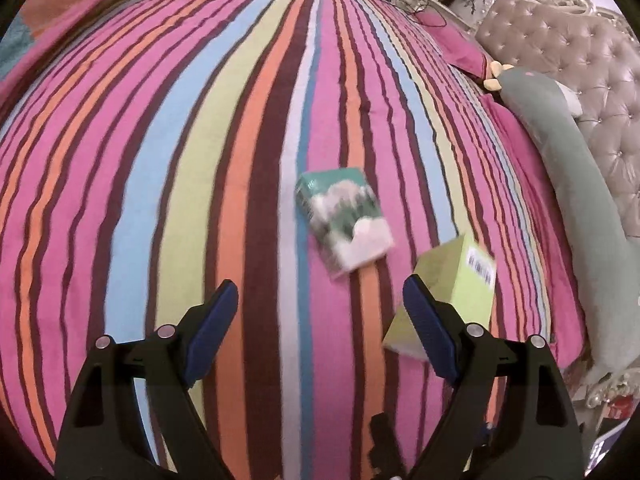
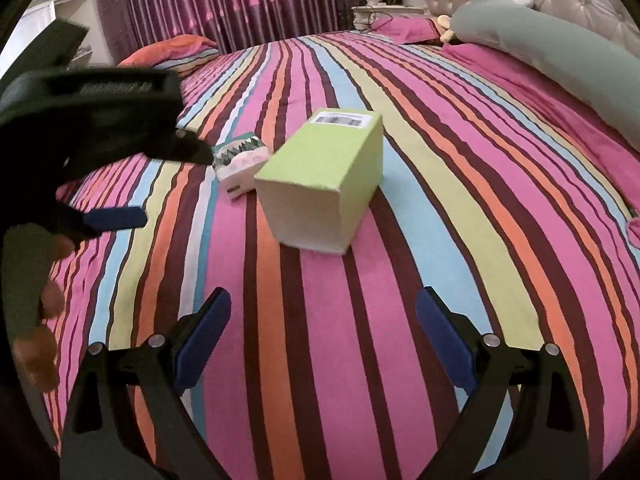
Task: Collect trash
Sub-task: 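Grasp the green yuzhu tissue pack with left tool while right tool grasps the green barcode box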
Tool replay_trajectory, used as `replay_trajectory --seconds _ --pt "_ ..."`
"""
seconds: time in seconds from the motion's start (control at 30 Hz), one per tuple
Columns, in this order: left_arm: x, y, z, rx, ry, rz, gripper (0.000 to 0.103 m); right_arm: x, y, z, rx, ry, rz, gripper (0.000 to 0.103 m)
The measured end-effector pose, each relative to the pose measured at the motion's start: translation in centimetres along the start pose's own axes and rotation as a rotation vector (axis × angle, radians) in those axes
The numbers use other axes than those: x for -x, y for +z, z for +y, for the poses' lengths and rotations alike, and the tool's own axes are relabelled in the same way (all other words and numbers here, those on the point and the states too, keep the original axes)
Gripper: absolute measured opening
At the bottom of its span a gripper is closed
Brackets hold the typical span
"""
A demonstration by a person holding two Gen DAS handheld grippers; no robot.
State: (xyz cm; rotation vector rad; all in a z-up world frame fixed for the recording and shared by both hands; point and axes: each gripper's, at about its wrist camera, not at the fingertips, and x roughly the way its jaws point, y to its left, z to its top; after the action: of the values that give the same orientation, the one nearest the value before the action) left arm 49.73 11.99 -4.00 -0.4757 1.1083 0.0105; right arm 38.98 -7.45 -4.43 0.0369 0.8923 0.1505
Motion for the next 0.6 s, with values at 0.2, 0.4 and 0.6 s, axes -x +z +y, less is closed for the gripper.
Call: replay_trajectory --seconds 0.2,0.4,0.6 --pt "-1.5 2.7 -1.0 -0.001 -0.001 0.016 0.082 -1.2 1.5 0.2 -0.014 -0.005 -0.014 0.089" --pt "-3.5 4.1 -1.7 0.003 -0.005 0.058 0.082 -2.5 2.8 0.7 0.009 -0.025 -0.026 0.089" --pt "-5.8 5.4 -2.4 -0.016 0.036 0.095 0.082 -3.7 3.8 0.6 0.033 -0.054 -0.026 0.089"
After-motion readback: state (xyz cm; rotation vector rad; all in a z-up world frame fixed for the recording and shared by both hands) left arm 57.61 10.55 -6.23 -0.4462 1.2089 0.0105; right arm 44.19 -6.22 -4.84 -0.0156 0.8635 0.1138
